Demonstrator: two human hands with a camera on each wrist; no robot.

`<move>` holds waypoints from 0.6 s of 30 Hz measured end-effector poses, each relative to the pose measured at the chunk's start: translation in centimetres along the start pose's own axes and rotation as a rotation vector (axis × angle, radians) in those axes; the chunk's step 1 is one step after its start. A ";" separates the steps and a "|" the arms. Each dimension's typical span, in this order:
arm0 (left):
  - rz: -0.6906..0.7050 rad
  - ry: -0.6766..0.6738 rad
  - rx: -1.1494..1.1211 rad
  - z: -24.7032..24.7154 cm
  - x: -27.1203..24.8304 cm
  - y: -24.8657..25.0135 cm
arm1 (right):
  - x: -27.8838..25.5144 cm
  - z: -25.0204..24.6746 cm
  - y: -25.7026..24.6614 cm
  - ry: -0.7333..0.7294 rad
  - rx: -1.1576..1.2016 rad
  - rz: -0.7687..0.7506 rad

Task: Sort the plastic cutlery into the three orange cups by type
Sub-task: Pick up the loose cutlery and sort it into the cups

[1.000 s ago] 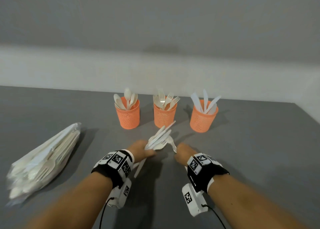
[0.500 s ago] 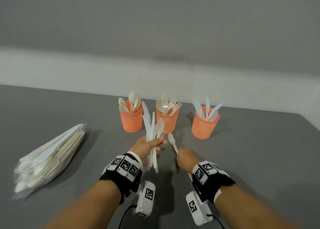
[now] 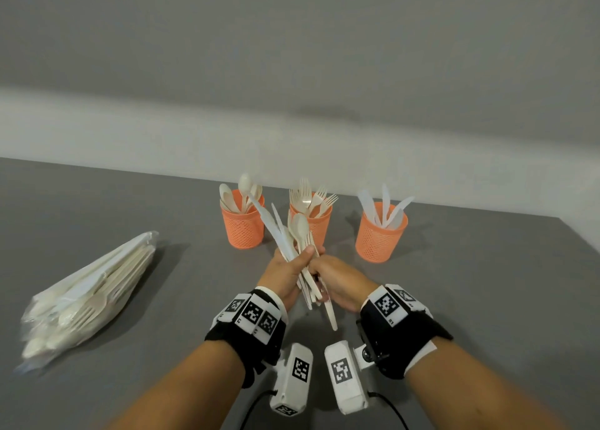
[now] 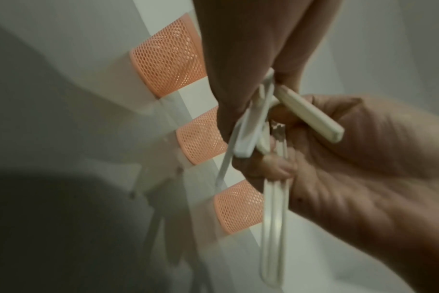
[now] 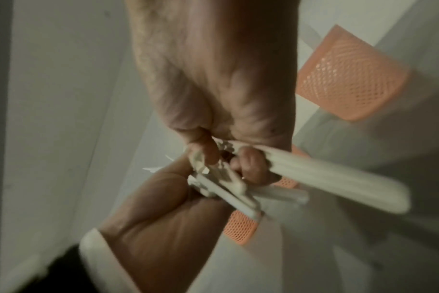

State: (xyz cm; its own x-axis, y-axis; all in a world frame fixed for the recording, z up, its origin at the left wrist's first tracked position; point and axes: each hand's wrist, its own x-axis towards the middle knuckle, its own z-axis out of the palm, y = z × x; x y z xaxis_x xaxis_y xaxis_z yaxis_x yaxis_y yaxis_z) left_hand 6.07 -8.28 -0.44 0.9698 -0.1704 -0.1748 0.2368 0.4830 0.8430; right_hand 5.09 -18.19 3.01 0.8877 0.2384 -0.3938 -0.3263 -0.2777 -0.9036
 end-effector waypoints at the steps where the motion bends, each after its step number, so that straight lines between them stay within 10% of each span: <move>1: -0.003 -0.026 0.016 0.2 -0.1 0.0 | -0.2 -0.2 -0.2 -0.010 0.023 0.018; 8: 0.007 0.004 0.135 0.4 0.1 0.2 | -0.5 -0.6 -0.9 -0.096 -0.016 0.103; 13: 0.140 0.147 0.209 1.1 0.2 1.2 | -0.6 -0.8 -1.8 0.487 -0.477 -0.378; 18: 0.298 0.172 0.418 2.5 0.5 1.0 | -0.7 0.4 -3.7 0.428 -0.507 -0.553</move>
State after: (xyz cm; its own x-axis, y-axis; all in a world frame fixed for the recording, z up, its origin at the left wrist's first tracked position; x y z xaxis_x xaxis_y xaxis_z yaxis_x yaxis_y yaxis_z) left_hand 6.67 -10.05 1.53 0.9953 0.0822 0.0519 -0.0601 0.1004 0.9931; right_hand 5.54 -17.00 6.59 0.9555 0.1189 0.2701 0.2828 -0.6311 -0.7223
